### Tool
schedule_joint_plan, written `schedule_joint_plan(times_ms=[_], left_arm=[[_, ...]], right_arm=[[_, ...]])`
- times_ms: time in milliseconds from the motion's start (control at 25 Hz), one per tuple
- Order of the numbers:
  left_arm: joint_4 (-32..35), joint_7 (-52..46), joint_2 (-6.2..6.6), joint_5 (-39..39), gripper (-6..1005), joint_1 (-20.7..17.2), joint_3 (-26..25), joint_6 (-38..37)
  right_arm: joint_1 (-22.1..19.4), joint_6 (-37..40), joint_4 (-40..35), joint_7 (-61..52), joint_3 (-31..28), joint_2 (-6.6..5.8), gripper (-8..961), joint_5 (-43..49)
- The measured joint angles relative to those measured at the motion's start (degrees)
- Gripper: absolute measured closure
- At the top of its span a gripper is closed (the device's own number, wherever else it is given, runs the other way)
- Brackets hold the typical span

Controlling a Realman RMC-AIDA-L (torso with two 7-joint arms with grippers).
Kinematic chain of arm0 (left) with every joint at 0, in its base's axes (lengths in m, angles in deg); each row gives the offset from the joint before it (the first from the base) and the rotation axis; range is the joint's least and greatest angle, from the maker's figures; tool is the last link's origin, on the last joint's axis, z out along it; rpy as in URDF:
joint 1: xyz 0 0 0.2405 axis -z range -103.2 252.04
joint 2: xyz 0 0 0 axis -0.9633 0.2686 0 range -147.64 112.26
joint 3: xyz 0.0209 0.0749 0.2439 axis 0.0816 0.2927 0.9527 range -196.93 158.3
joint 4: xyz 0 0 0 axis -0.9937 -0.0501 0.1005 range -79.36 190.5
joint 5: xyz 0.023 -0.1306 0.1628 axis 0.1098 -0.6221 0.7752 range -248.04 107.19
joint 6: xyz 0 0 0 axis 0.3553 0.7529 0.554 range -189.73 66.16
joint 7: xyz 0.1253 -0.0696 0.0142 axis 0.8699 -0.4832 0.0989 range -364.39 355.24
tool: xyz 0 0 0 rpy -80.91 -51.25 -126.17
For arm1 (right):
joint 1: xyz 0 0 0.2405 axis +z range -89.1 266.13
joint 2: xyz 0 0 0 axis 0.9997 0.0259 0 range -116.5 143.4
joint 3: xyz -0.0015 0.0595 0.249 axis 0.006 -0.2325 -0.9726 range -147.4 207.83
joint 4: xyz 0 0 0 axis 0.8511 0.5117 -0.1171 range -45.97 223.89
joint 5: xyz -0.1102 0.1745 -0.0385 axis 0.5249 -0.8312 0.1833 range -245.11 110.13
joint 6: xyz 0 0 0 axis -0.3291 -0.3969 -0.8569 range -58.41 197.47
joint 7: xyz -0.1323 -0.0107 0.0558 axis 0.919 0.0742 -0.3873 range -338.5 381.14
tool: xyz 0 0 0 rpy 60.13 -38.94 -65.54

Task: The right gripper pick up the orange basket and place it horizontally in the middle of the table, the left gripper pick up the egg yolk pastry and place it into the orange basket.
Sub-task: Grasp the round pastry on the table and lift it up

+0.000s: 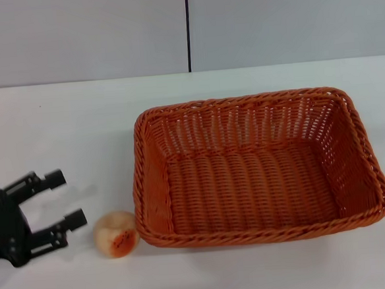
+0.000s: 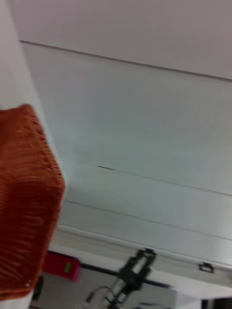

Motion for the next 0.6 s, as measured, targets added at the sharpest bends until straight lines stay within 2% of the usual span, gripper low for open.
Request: schedule_joint_plan(times_ms=[240, 400, 520, 600], left_arm=[[0.48, 0.01, -1.78, 3.66, 166, -0.93, 0.01, -4.61], [0.72, 0.01, -2.22, 4.75, 166, -0.97, -0.01, -6.02], [0.86, 0.01, -3.06, 5.26, 166, -1.05, -0.04, -7.73], [0.86, 0.01, -3.06, 5.26, 166, -1.05, -0.04, -7.73]], right_arm=[[1.10, 0.12, 0.08, -0.37, 0.53, 0.00, 345, 0.10], [1.96, -0.06, 1.96, -0.48, 0.53, -0.08, 345, 0.24], [2.15, -0.15, 2.77, -0.49, 0.52, -0.29, 345, 0.25], [2.19, -0.15, 2.81, -0.49, 0.52, -0.31, 345, 0.25]])
